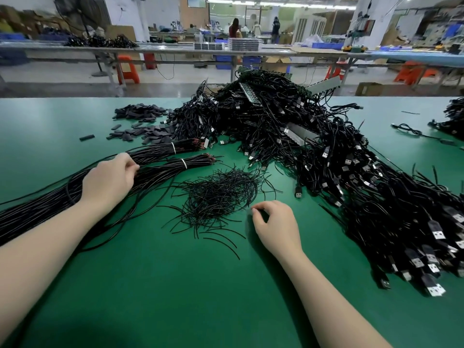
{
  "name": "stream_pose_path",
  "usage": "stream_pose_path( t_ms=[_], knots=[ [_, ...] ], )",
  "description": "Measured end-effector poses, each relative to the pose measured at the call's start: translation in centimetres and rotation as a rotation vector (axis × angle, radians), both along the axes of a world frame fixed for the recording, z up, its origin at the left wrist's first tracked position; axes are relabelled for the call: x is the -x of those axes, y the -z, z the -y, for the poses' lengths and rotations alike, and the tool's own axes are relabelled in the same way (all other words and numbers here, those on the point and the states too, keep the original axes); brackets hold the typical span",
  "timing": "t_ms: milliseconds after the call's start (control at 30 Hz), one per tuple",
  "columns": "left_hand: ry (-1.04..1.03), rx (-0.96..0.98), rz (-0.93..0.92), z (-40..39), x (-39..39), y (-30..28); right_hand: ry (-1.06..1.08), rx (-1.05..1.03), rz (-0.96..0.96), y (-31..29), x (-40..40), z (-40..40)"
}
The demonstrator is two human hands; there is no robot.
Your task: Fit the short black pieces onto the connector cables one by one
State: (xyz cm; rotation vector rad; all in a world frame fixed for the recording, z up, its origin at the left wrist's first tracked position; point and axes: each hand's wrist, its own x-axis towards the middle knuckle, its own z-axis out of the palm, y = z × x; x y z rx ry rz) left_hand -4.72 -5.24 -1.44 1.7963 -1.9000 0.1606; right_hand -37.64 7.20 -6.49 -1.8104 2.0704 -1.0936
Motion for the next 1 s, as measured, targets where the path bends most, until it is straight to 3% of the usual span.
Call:
stream_pose_path(
  t_ms=[333,533,633,800,900,1000],
  knots=[
    [-0.104,0.246,-0.61,-1.2,1.7,1.1,-0.003,0.0,0.037,-0.1,0.0,0.0],
    [-0.102,0.313,-0.677,-2.1,2.3,1.3,0.001,-0.005,0.052,-0.1,-0.1,0.0],
    [-0.051,0.453,-0.831,-2.0,1.5,-0.3,-0.005,-0.004,0.039,-0.2,-0.1,-0.1],
    [0.139,0.401,-0.578,-4.4,0.7,0.0,0.004,-0.02,0.053,-0.2,-0.1,-0.4],
    [0.264,0.354,-0.526,-6.6,1.2,0.6,0.071,0.18,-0.099,-1.4,-1.5,-1.4],
    [0.299,0.365,-0.534,-8.6,0.8,0.5,-0.244,0.326,-0.185,-3.8,-6.4,-2.2]
  ],
)
